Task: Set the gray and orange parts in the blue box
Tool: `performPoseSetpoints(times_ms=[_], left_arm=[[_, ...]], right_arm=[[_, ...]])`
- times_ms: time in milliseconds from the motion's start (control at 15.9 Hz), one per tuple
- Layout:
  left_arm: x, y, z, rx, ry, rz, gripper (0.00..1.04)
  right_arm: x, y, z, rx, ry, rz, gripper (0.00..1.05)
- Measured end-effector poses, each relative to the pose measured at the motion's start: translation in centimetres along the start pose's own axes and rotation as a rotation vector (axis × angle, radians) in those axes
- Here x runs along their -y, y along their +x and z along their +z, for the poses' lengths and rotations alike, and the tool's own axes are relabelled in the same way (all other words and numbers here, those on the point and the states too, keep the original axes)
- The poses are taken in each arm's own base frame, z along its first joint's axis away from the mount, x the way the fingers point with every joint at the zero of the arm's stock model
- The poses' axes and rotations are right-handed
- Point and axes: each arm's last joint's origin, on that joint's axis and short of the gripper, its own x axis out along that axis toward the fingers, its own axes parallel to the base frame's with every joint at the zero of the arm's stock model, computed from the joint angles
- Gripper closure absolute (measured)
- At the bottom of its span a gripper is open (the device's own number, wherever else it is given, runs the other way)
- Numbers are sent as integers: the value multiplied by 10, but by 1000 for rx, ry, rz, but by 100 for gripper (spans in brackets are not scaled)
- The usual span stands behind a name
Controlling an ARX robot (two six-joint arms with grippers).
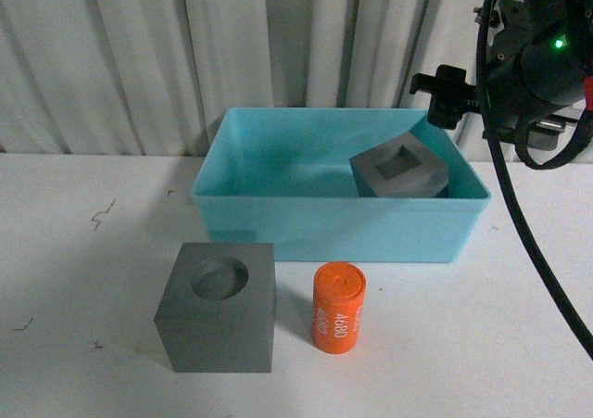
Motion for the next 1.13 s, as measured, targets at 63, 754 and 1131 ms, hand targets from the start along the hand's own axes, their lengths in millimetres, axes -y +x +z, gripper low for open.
performPoseSetpoints(times_ms=[63,754,1131], left_arm=[[0,0,0,0,0,0,7],[0,0,0,0,0,0,7],[0,0,0,0,0,0,7]], right_arm=[[2,-8,4,33,7,-10,31],[66,-211,-60,669,-175,55,53],[95,-225,-114,657,-227,44,103]])
